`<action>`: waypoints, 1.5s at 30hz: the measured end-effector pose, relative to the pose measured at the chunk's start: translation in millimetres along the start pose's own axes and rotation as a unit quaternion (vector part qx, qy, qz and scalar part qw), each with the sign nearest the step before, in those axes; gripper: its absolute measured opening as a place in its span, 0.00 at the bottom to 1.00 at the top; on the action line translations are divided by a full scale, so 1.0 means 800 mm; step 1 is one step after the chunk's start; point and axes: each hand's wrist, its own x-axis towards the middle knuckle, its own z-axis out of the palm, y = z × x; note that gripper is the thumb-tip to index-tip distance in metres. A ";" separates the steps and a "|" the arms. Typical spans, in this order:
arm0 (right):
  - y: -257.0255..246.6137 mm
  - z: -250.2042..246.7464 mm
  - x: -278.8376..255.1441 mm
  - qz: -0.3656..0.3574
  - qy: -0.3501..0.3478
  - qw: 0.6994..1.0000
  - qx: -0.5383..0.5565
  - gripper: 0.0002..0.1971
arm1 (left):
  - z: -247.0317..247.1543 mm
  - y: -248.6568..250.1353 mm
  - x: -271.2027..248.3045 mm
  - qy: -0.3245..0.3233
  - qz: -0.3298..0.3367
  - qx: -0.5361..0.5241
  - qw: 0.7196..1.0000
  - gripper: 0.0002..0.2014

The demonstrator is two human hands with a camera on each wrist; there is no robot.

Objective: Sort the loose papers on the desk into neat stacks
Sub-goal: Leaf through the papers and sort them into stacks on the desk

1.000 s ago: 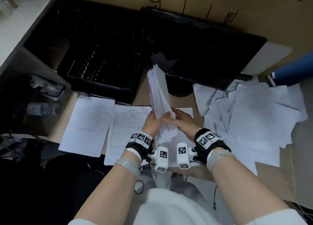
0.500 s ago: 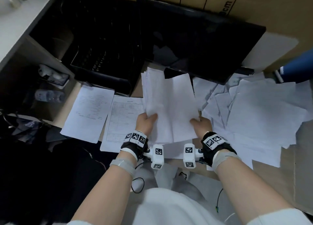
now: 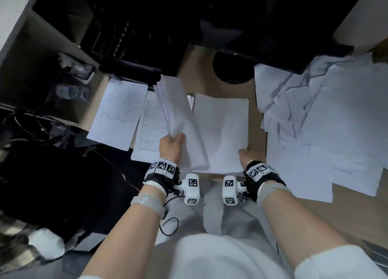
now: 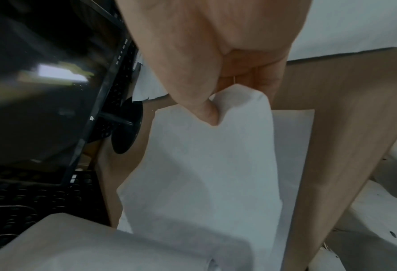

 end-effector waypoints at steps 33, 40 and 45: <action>-0.102 -0.040 -0.084 -0.257 -0.190 0.931 0.174 0.45 | 0.031 0.048 -0.043 -0.175 0.102 -0.021 0.979 0.06; -0.065 -0.057 -0.068 -0.189 -0.030 0.975 0.113 0.06 | 0.024 0.014 -0.040 -0.089 0.056 -0.010 0.994 0.15; -0.042 -0.061 -0.063 -0.157 -0.003 0.984 0.083 0.10 | 0.015 -0.003 -0.041 -0.080 0.033 -0.054 0.995 0.05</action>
